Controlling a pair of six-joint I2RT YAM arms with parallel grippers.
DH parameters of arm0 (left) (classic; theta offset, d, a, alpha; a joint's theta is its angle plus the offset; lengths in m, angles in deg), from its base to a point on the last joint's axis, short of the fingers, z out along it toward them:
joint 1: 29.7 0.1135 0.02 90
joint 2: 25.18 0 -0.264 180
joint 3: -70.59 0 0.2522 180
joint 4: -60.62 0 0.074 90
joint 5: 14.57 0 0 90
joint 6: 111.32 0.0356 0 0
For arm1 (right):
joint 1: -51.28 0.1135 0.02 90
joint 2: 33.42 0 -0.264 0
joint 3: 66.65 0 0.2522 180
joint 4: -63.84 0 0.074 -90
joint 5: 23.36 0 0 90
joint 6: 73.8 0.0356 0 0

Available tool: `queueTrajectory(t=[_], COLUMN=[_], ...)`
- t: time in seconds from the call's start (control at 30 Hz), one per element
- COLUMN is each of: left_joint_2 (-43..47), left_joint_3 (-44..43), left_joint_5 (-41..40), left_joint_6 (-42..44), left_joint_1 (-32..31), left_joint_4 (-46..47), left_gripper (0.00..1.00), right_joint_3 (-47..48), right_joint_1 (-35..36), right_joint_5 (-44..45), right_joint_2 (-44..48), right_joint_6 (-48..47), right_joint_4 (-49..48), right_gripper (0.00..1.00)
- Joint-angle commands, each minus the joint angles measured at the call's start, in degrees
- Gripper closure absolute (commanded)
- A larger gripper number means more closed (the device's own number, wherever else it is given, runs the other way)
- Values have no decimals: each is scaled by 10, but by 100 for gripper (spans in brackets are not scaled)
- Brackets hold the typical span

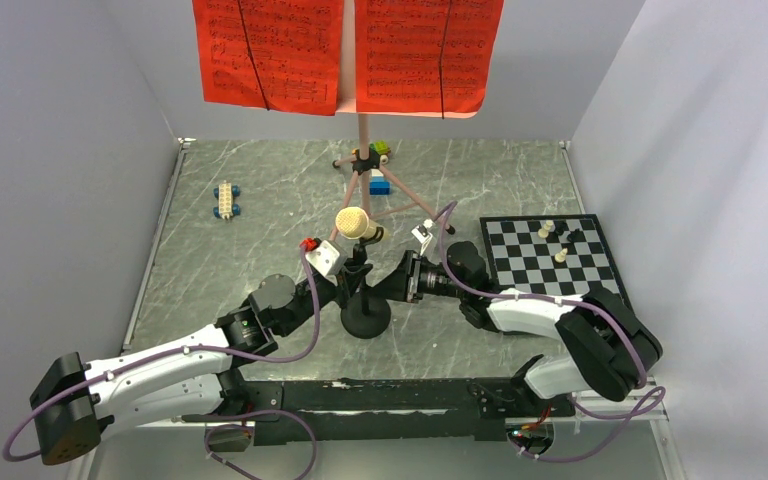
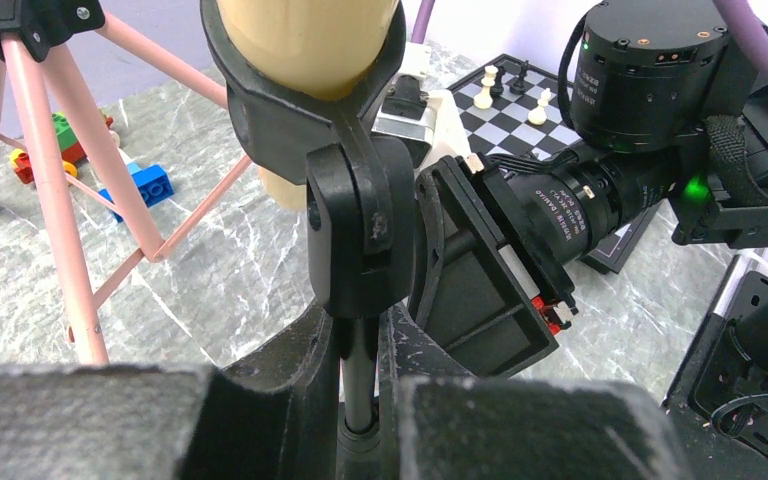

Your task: Pack up the instrument practice props

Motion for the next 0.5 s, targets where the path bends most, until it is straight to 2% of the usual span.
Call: queueTrajectory(t=[0.0, 0.27, 0.37, 0.47], left_joint_2=[-3, -24, -33, -39], left_joint_3=[15, 4, 2, 1], left_joint_5=[9, 3, 5, 7], left_joint_6=[-15, -21, -27, -32], left_joint_1=[-9, -10, -10, -10], left_joint_4=[-52, -69, -68, -68], left_gripper=[100, 100, 100, 100], right_joint_3=[4, 46, 86, 116], right_joint_1=[-7, -1, 30, 74], right_joint_5=[-16, 11, 101, 195], right_joint_2=[-2, 38, 60, 73], right_joint_6=[-2, -125, -225, -307], right_joint_4=[-53, 88, 220, 302], right_gripper=[99, 100, 100, 100])
